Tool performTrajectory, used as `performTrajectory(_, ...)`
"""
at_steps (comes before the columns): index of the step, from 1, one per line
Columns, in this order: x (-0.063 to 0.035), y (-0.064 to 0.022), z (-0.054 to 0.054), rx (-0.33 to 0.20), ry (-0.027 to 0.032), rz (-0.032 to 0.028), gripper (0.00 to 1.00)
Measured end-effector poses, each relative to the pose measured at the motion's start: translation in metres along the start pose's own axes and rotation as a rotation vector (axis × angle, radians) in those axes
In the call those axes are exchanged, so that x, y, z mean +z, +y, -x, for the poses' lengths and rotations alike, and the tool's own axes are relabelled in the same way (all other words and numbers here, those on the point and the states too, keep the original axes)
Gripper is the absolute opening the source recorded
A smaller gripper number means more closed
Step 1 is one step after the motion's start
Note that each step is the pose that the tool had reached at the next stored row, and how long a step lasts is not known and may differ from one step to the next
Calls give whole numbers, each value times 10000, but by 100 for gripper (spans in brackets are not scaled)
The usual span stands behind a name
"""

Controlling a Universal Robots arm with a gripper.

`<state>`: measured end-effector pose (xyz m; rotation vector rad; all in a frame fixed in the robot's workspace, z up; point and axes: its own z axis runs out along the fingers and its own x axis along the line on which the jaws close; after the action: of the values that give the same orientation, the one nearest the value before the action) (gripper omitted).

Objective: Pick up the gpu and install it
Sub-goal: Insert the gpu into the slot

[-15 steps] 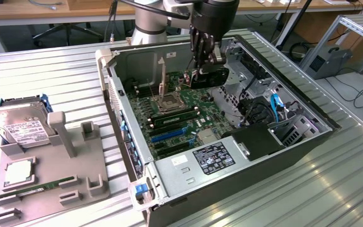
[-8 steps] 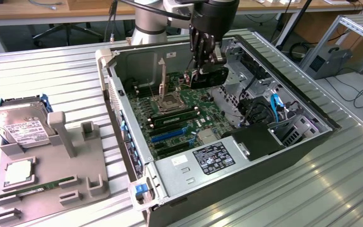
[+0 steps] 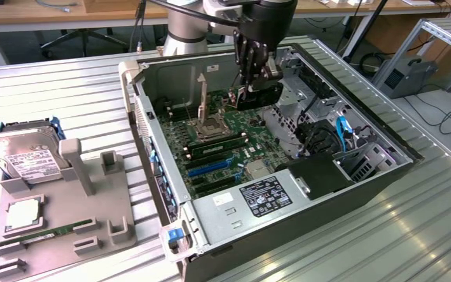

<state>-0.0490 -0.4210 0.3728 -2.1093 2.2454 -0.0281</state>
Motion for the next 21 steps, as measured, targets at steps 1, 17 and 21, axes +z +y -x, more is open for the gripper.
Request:
performTrajectory(1, 0, 0, 0, -70, -4, 2, 26)
performTrajectory(17, 16, 0, 0, -407, 31, 1349, 26)
performTrajectory(21, 16, 0, -1, -408, 31, 1349, 26)
